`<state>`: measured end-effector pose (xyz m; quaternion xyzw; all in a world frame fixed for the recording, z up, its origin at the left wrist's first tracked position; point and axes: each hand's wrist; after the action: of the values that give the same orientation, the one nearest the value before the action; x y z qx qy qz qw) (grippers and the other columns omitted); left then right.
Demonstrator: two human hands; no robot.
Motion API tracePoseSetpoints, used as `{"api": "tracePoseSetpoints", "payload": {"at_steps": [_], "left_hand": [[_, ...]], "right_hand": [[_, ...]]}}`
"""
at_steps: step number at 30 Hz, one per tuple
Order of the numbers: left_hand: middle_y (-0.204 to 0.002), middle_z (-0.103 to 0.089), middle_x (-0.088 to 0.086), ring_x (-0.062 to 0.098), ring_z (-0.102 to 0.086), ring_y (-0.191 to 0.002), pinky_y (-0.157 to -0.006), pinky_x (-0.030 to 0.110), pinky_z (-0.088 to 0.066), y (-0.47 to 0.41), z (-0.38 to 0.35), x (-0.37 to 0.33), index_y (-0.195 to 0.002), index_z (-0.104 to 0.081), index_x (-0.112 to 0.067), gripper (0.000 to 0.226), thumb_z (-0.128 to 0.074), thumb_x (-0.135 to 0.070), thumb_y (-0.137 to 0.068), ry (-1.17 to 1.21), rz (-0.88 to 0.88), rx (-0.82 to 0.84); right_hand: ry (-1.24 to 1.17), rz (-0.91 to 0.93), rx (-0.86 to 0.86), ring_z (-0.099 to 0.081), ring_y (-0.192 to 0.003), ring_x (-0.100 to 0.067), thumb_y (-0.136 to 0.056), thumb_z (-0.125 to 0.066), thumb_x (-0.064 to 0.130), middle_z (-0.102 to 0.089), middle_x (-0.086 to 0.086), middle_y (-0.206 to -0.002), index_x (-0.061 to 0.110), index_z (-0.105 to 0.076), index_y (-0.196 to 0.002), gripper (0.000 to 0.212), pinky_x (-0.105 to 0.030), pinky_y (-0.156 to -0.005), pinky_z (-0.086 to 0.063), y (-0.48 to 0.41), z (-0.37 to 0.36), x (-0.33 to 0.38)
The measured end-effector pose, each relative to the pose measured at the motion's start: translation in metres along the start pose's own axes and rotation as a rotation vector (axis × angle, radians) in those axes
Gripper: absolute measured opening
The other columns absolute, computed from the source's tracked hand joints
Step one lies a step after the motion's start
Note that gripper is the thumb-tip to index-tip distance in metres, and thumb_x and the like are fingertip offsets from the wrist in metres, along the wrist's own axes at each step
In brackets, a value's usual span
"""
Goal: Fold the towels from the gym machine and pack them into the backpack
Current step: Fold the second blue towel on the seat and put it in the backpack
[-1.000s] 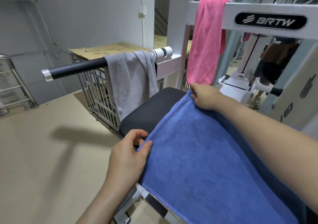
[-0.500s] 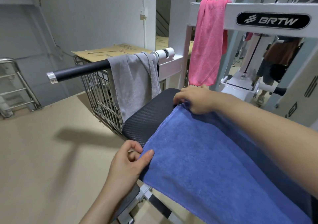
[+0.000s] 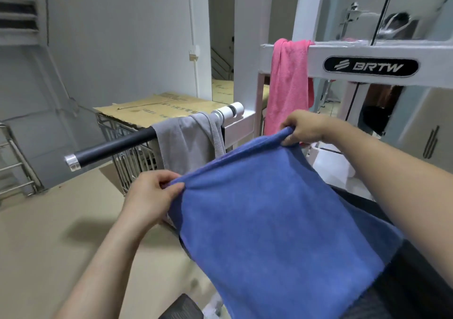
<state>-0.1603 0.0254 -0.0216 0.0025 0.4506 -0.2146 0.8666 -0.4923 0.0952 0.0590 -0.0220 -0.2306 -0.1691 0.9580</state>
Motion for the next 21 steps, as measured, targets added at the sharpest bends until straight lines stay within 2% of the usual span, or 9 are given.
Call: {"api": "tracePoseSetpoints", "payload": {"at_steps": [2,4,7,10,14,16,18,19,21], "left_hand": [[-0.083,-0.074,-0.004,0.023,-0.067,-0.087,-0.073,0.034,-0.049,-0.038,0.004,-0.027,-0.081,-0.073,-0.028,0.012,-0.065,-0.021,-0.086,-0.124,-0.138,-0.251],[-0.093,-0.075,0.002,0.027,-0.067,-0.093,-0.079,0.036,-0.049,-0.065,0.011,-0.058,-0.094,-0.075,-0.024,0.013,-0.064,-0.023,-0.086,-0.092,-0.305,-0.405],[-0.091,-0.075,-0.002,0.02,-0.067,-0.088,-0.078,0.03,-0.048,-0.08,0.029,-0.096,-0.096,-0.075,-0.024,0.016,-0.064,-0.022,-0.085,0.054,-0.467,-0.529],[-0.08,-0.069,-0.017,-0.001,-0.062,-0.074,-0.073,0.014,-0.045,-0.076,0.029,-0.104,-0.093,-0.075,-0.026,0.013,-0.068,-0.019,-0.085,0.194,-0.54,-0.437],[-0.081,-0.073,-0.015,-0.002,-0.062,-0.075,-0.078,0.02,-0.049,-0.058,0.0,-0.065,-0.085,-0.075,-0.033,0.021,-0.074,-0.012,-0.08,0.184,-0.565,-0.172],[-0.074,-0.071,-0.016,-0.004,-0.059,-0.07,-0.074,0.017,-0.046,-0.045,-0.018,-0.031,-0.078,-0.074,-0.037,0.026,-0.077,-0.012,-0.076,0.089,-0.556,-0.029],[-0.067,-0.066,-0.012,0.0,-0.058,-0.07,-0.075,0.02,-0.045,-0.03,-0.034,0.003,-0.077,-0.073,-0.038,0.031,-0.081,-0.009,-0.072,-0.023,-0.572,0.089],[-0.069,-0.062,-0.014,0.002,-0.056,-0.071,-0.076,0.017,-0.043,-0.021,-0.039,0.017,-0.077,-0.072,-0.038,0.034,-0.082,-0.006,-0.07,-0.054,-0.577,0.14],[-0.072,-0.061,-0.014,-0.005,-0.051,-0.077,-0.075,0.003,-0.035,-0.007,-0.044,0.038,-0.076,-0.07,-0.036,0.041,-0.082,0.002,-0.067,-0.059,-0.604,0.196]], "right_hand": [[-0.357,-0.01,-0.367,-0.057,-0.067,-0.023,-0.08,-0.063,-0.009,-0.053,-0.006,-0.067,0.013,-0.057,-0.067,0.027,-0.037,-0.057,-0.06,-0.003,0.012,0.003],[-0.46,0.039,-0.732,-0.056,-0.07,-0.022,-0.074,-0.064,-0.004,-0.055,-0.005,-0.065,0.019,-0.058,-0.065,0.025,-0.046,-0.066,-0.059,-0.002,0.029,0.006],[-0.447,0.076,-1.048,-0.049,-0.064,-0.008,-0.068,-0.06,0.006,-0.057,0.0,-0.069,0.011,-0.063,-0.077,0.011,-0.026,-0.06,-0.043,0.026,0.053,0.017],[-0.479,0.126,-1.196,-0.039,-0.056,-0.001,-0.069,-0.055,0.003,-0.047,0.008,-0.062,0.012,-0.057,-0.076,0.012,-0.019,-0.055,-0.036,0.071,0.054,0.02],[-0.343,0.016,-1.118,-0.045,-0.061,-0.016,-0.068,-0.055,0.001,-0.052,-0.004,-0.065,0.011,-0.058,-0.075,0.013,-0.029,-0.056,-0.042,0.132,0.01,0.0],[-0.161,-0.06,-0.972,-0.045,-0.06,-0.019,-0.069,-0.059,-0.001,-0.055,-0.01,-0.065,0.007,-0.06,-0.075,0.01,-0.027,-0.055,-0.038,0.166,-0.026,-0.01],[-0.061,-0.148,-0.791,-0.048,-0.061,-0.016,-0.068,-0.061,-0.001,-0.059,-0.005,-0.064,0.01,-0.061,-0.072,0.012,-0.016,-0.056,-0.037,0.2,-0.065,-0.015],[-0.039,-0.195,-0.718,-0.05,-0.06,-0.011,-0.067,-0.061,0.001,-0.06,0.0,-0.064,0.013,-0.061,-0.071,0.013,-0.014,-0.058,-0.038,0.214,-0.083,-0.017],[0.019,-0.232,-0.638,-0.053,-0.062,-0.008,-0.064,-0.06,0.01,-0.061,0.003,-0.066,0.017,-0.062,-0.071,0.01,-0.026,-0.066,-0.047,0.237,-0.114,-0.018]]}}
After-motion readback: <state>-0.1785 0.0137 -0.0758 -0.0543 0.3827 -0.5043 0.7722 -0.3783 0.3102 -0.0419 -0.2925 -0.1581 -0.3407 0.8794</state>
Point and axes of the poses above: each hand's wrist, its own y-axis away from the middle knuckle, its own z-axis out of the back of the hand, x = y × z
